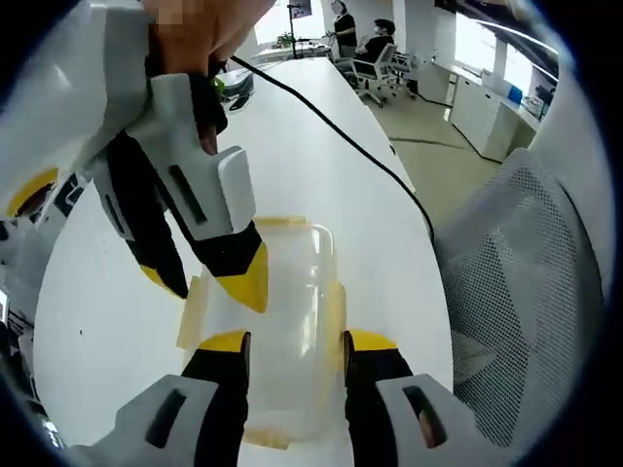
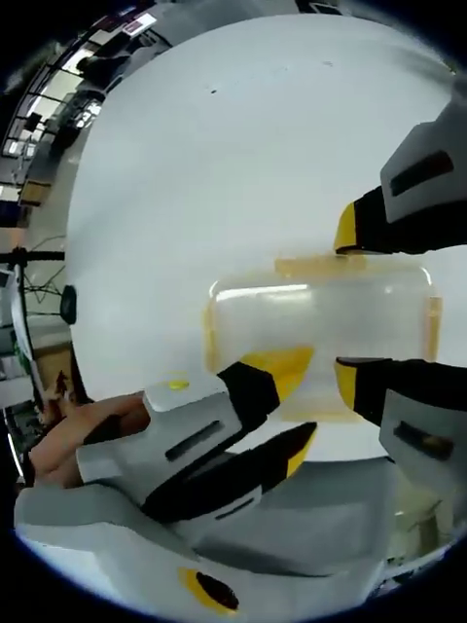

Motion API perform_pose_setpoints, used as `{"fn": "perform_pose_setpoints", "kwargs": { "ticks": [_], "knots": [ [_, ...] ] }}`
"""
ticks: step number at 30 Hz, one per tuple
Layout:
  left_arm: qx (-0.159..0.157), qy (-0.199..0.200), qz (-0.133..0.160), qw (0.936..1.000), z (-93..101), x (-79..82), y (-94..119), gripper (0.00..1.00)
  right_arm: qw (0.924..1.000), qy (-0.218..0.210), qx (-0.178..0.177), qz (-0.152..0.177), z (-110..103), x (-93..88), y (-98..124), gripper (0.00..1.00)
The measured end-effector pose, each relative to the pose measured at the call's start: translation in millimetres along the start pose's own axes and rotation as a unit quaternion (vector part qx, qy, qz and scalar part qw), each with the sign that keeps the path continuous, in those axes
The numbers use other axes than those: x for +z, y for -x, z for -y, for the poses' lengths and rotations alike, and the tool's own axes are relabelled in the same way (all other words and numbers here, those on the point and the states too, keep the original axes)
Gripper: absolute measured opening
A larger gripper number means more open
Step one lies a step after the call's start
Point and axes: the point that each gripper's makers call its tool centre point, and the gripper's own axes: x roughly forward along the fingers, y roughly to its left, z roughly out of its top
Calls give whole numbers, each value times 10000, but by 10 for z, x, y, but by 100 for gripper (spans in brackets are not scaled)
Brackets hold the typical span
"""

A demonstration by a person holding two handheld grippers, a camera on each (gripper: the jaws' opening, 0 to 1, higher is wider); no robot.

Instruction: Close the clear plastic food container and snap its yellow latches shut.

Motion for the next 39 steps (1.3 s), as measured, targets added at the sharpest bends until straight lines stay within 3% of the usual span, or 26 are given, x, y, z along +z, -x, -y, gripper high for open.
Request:
{"fn": "perform_pose_setpoints", "kwargs": {
  "ticks": [8, 14, 24, 26, 27, 30, 39],
  "knots": [
    [254, -187, -95, 9995, 31, 8, -46, 44, 9994, 79, 322, -121, 3, 7, -32, 41],
    [617, -459, -235, 9968, -1, 39, -105, 44, 9984, 229, 477, -211, -10, 6, -42, 41],
    [697, -412, -290, 9963, -10, 25, -119, 41, 9939, 450, 690, -737, -28, 18, -92, 39],
    [728, -372, -322, 9961, -20, 17, -126, 38, 9923, 321, 874, -819, -41, 11, -117, 38],
    [691, -206, -232, 9971, 19, 21, -176, 38, 9906, 398, 1057, -765, -50, 92, -155, 37],
    [654, -322, -315, 9968, -4, 1, -152, 37, 9896, 437, 968, -975, -65, 114, -160, 37],
    [722, -435, -237, 9962, 1, 29, -123, 39, 9914, 355, 987, -787, -56, -1, -100, 40]
  ]
}}
